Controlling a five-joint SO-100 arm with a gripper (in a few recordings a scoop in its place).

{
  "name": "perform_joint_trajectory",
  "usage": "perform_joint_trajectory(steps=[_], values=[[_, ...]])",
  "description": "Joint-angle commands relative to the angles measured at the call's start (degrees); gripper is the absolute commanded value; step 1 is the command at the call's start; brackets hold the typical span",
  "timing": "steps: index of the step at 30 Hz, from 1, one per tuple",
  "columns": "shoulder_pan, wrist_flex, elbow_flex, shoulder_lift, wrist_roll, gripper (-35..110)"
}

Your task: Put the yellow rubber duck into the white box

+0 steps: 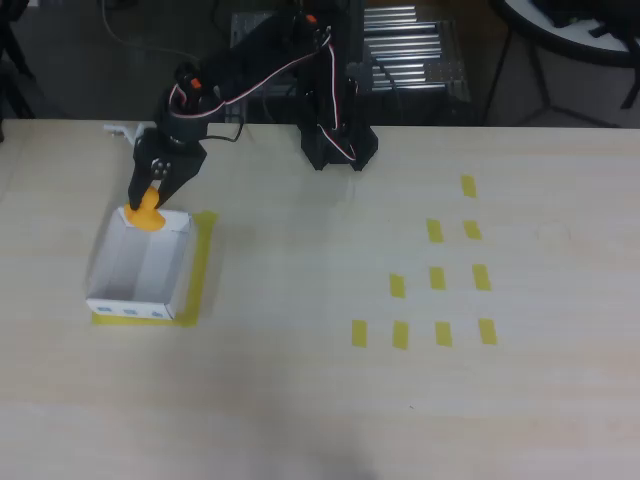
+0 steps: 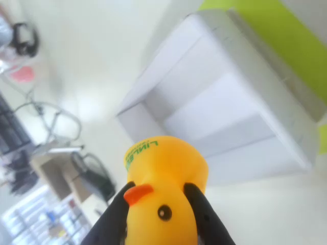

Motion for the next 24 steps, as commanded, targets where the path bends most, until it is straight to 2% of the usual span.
perform_joint_trajectory(steps=[1,10,14,17,24], values=[[1.1,-2.9,-3.3,-2.7,-1.8,0],[0.3,-4.8,-3.8,-6.6,-3.3,0],[-0.1,-4.7,-3.7,-6.6,-6.1,18],[-0.2,-4.6,-3.9,-6.6,-6.8,25],[-0.5,-4.7,-4.3,-6.8,-7.6,25]])
